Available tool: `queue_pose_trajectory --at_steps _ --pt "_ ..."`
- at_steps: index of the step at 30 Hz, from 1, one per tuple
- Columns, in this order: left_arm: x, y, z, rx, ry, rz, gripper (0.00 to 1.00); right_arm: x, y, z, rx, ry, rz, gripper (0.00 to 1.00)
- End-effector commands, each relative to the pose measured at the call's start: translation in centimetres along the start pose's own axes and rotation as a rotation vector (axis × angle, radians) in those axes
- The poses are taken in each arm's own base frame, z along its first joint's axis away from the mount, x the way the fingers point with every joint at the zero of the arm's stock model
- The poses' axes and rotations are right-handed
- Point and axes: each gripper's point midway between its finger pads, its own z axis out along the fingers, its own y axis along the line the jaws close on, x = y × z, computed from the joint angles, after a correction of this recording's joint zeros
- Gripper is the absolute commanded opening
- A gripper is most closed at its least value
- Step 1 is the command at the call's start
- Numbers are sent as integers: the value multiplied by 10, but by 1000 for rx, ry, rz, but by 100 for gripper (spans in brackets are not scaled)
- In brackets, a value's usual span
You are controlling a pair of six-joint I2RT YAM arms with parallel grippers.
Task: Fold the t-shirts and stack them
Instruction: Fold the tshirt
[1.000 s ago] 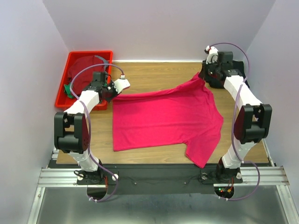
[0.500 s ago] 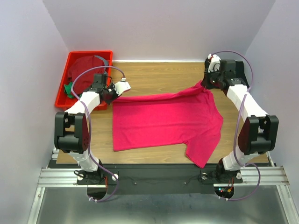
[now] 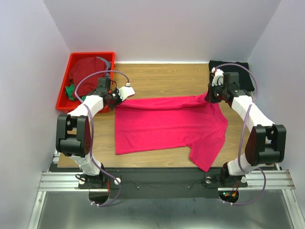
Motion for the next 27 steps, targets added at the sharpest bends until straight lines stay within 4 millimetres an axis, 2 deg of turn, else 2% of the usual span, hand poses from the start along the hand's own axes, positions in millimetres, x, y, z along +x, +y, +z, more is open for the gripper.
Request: queue_pose_trajectory --at_steps 1,8,11,13,16,17,18,20,23,25,26,27 --pt "4 -8 0 9 9 17 0 2 0 -14 21 -20 14 1" --pt "14 -36 7 89 62 55 0 24 -13 -10 84 34 -3 1" --pt "25 -54 12 127 104 76 0 34 -15 -7 84 59 -10 1" --pt "31 -58 15 133 133 85 0 41 -14 -6 75 76 -17 1" --pt "38 -60 16 132 161 74 10 52 -11 -7 55 103 -29 1" --pt "40 -61 17 132 167 71 16 56 -10 -7 48 114 -32 1" --pt "40 -60 16 129 169 65 27 65 -7 -7 35 140 -27 1" --pt "36 -58 13 119 158 67 38 76 -3 -9 10 179 -36 0" --pt "22 -57 3 125 114 69 44 88 -2 -11 -4 226 -51 1" --pt "6 -57 -5 148 65 59 47 93 -5 -15 5 258 -71 6" --pt "-3 -54 -11 144 42 53 48 99 -6 -19 15 289 -76 14" --pt "-13 -51 -17 150 22 53 48 101 -8 -22 20 301 -89 15"
